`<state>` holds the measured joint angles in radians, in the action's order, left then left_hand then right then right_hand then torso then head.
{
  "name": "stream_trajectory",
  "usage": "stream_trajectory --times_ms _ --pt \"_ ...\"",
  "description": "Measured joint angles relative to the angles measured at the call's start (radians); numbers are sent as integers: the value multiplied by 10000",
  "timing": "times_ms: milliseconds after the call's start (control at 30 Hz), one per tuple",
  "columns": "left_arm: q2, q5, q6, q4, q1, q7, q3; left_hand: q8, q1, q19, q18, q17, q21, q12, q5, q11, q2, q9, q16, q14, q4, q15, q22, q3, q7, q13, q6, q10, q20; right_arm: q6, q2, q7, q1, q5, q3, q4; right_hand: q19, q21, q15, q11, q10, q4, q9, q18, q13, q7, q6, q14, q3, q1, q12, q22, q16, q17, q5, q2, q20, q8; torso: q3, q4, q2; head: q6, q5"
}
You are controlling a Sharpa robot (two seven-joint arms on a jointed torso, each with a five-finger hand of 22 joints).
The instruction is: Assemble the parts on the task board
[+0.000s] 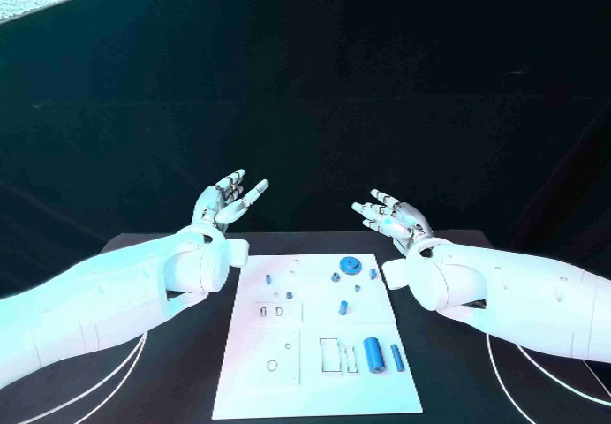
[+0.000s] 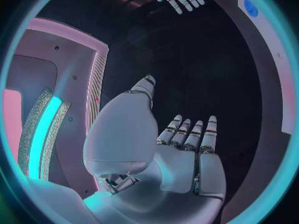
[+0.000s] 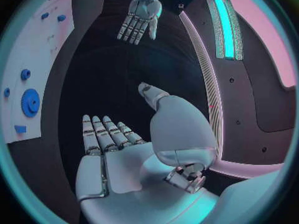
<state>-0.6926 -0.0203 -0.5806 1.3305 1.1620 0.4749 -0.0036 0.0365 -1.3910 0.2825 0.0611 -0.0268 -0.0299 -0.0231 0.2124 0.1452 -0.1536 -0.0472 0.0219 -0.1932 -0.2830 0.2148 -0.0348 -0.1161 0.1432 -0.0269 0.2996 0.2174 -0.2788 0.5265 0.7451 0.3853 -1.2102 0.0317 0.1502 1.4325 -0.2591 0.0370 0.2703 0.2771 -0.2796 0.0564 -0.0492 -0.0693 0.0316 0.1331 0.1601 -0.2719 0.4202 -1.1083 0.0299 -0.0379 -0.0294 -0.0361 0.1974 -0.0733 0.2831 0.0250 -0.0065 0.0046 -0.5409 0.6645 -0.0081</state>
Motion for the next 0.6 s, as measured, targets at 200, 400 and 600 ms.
stream_trajectory --times_ms 200,400,600 --pt "16 -77 375 -53 17 -62 -7 43 -423 71 -1 -39 -41 -58 47 218 97 -31 49 -108 -110 179 -23 -2 48 -39 299 292 -72 -1050 -66 -461 -280 225 244 -260 -547 239 -77 -22 -806 -209 -147 -83 78 42 648 -877 210 -622 104 -116 -236 -133 0 -22 62 173 -3 0 0 2 0" --pt "-732 -109 864 383 16 -132 -6 249 -618 171 44 -138 -100 -120 47 410 390 -141 169 -764 -117 210 -52 -104 76 -102 1080 1125 -128 -1296 203 -654 -628 2272 256 -656 -1692 669 -319 -189 -3056 -733 -585 -408 219 169 2508 -3035 476 -1326 450 -307 -770 -451 0 -136 62 723 -5 13 -122 107 -75" --pt "-941 -117 1132 802 15 -147 -8 826 -876 3236 629 -683 -950 -551 47 971 647 -480 1050 -4249 -37 118 -458 -479 272 -298 3290 4155 -128 -1203 310 -846 -780 4803 268 -570 -3239 1200 -639 -437 -5125 -1136 -985 -703 276 364 4509 -4934 800 -1690 541 -500 -1211 -693 0 -326 55 1277 -29 57 -340 151 -161"
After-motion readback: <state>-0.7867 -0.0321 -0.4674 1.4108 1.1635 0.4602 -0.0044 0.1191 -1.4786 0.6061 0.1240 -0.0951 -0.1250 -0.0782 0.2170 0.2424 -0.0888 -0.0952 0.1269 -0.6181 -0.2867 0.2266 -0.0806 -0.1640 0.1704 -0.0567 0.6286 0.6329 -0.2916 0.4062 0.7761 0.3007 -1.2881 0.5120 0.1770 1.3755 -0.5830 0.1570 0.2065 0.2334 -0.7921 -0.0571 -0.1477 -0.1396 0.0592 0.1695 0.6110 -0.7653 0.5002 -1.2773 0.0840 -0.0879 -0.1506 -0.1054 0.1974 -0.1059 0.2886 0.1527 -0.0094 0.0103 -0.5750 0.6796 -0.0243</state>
